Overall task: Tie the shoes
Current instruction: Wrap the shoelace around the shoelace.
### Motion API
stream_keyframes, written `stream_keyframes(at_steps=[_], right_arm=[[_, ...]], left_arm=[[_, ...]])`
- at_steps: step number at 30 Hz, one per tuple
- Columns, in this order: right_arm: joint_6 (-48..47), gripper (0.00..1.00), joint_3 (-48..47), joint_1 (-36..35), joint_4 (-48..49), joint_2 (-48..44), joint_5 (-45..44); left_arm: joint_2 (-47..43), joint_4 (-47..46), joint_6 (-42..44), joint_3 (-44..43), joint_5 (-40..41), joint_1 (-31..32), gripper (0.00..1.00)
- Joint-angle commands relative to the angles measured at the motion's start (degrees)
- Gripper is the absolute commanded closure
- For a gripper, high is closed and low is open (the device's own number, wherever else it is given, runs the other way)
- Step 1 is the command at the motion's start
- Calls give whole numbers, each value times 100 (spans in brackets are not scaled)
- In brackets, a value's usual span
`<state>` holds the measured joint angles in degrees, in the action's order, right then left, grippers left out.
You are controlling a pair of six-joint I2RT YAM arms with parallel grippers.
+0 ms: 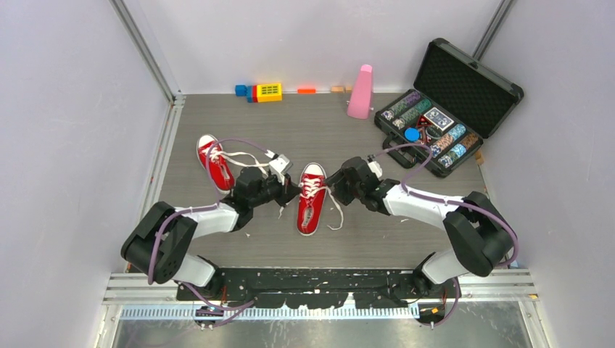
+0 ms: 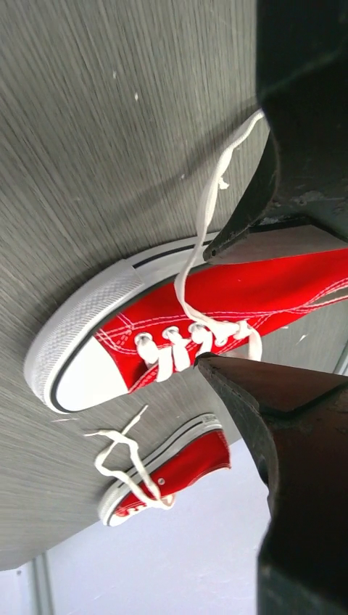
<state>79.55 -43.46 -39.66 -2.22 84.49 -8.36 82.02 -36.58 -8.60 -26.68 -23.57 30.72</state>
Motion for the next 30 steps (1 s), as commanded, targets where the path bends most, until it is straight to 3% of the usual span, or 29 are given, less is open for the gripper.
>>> stream_keyframes(at_steps=[1, 9, 19, 30], right_arm=[[587, 46, 6, -46, 187, 34, -585], [895, 48, -171, -170, 359, 350, -648], [873, 48, -266, -493, -98, 21, -1127], [1058, 48, -479, -485, -8, 516, -1387]], left_arm=[[-234, -299, 25, 75, -39, 13, 100], [-285, -218, 16, 9, -126, 14, 100], [-469, 114, 70, -53, -75, 15, 100], [-498, 151, 78, -58, -119, 21, 100]])
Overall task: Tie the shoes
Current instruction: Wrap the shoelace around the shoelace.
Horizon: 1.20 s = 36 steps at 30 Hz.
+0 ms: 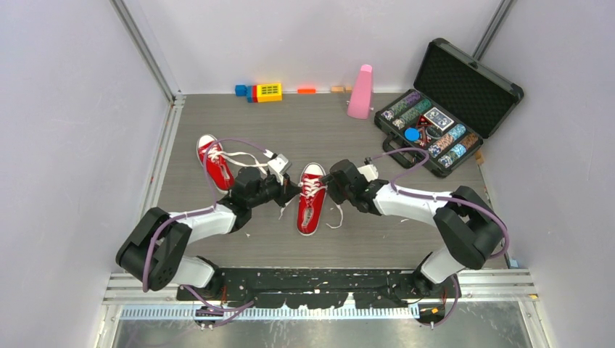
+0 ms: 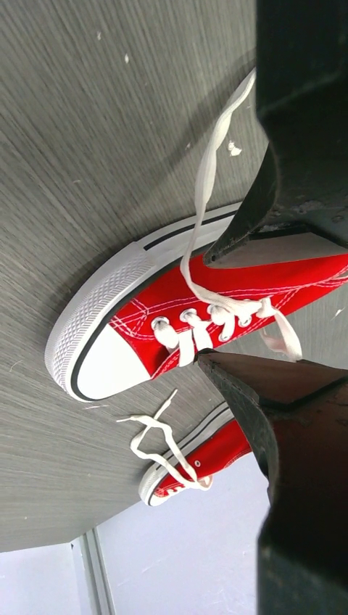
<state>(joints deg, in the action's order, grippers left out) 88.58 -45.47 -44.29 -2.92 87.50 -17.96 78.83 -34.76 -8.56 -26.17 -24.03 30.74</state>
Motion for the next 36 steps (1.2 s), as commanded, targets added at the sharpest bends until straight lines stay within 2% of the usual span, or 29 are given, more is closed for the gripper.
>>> stream_keyframes(at_steps=[1, 11, 14, 19, 23, 30, 32, 36], right_arm=[[173, 48, -297, -26, 62, 268, -450], [432, 49, -278, -6, -48, 455, -801], [413, 52, -296, 50, -109, 476, -841], [378, 83, -298, 70, -127, 430, -855], [198, 99, -295, 70, -273, 188, -964], [-335, 100, -142, 143, -305, -339, -813], [-317, 92, -105, 217, -306, -369, -661], [-174, 63, -97, 246, -306, -262, -513]], left_arm=[[-175, -30, 78, -112, -80, 19, 100], [-234, 8, 91, -98, -58, 28, 100], [-229, 13, 97, -104, -58, 37, 100], [-253, 62, 124, -112, -40, 48, 100], [-238, 141, 173, -145, -8, 68, 100], [-247, 241, 223, -173, 39, 79, 100], [-234, 242, 223, -173, 30, 81, 100], [-208, 259, 232, -203, 25, 90, 100]])
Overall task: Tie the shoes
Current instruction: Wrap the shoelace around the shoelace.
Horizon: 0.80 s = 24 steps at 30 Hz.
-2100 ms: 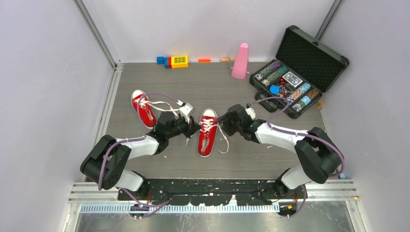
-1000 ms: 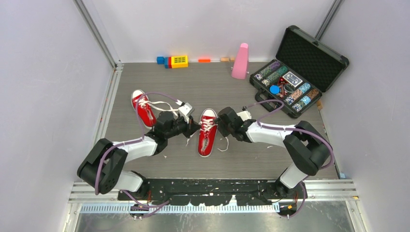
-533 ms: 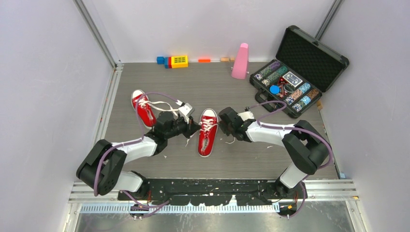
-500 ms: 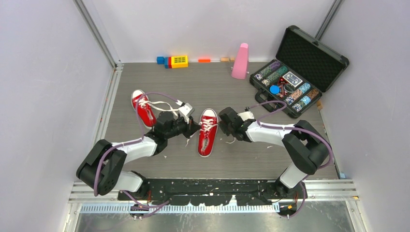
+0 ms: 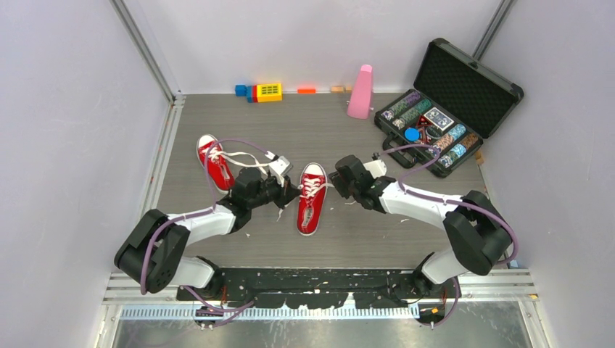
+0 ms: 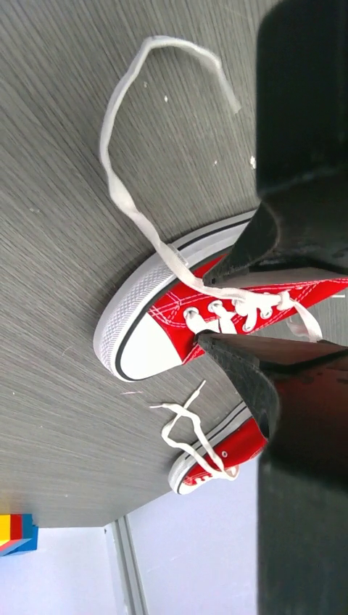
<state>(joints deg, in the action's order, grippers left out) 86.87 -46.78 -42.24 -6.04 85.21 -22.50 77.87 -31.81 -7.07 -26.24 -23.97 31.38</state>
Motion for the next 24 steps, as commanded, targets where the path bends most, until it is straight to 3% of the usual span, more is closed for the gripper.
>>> stream_keyframes(at_steps=[1, 19, 24], right_arm=[[23, 60, 18, 45, 18, 10, -21], [407, 50, -127, 92, 510, 809, 232], [427, 54, -194, 128, 569, 982, 310]], left_arm=[[-112, -33, 84, -195, 22, 26, 100], [-83, 6, 100, -225, 15, 66, 100], [-81, 17, 109, -232, 6, 70, 100]])
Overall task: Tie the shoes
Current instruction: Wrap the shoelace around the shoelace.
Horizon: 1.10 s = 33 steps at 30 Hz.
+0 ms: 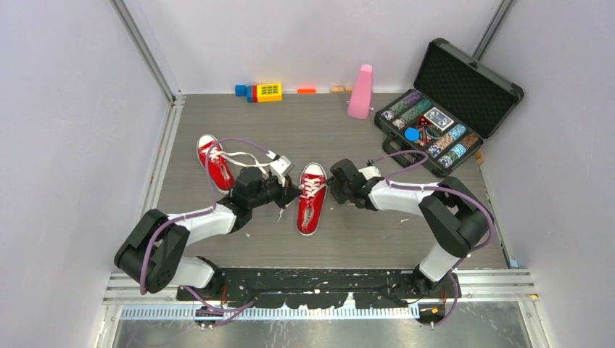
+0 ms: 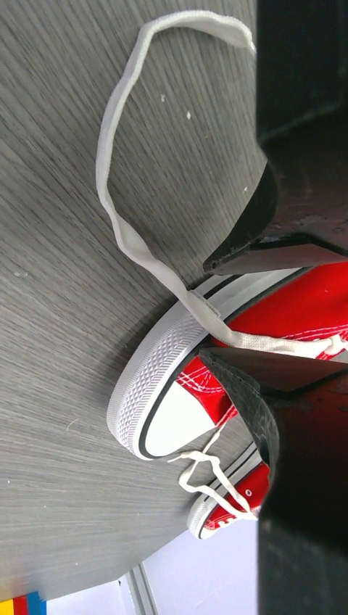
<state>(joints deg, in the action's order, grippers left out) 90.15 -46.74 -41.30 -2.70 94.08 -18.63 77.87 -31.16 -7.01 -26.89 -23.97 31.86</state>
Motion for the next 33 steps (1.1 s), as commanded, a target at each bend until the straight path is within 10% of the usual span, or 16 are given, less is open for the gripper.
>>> stream_keyframes(at_steps=[1, 11, 33], right_arm=[[111, 54, -203, 34, 235, 114, -71], [107, 98, -19, 34, 223, -309, -268], [-3229, 100, 204, 832, 347, -1402, 2967]], left_arm=[[-94, -41, 103, -165, 10, 22, 100], [-83, 4, 128, -187, 18, 27, 100], [-199, 1766, 562, -881, 454, 159, 100]])
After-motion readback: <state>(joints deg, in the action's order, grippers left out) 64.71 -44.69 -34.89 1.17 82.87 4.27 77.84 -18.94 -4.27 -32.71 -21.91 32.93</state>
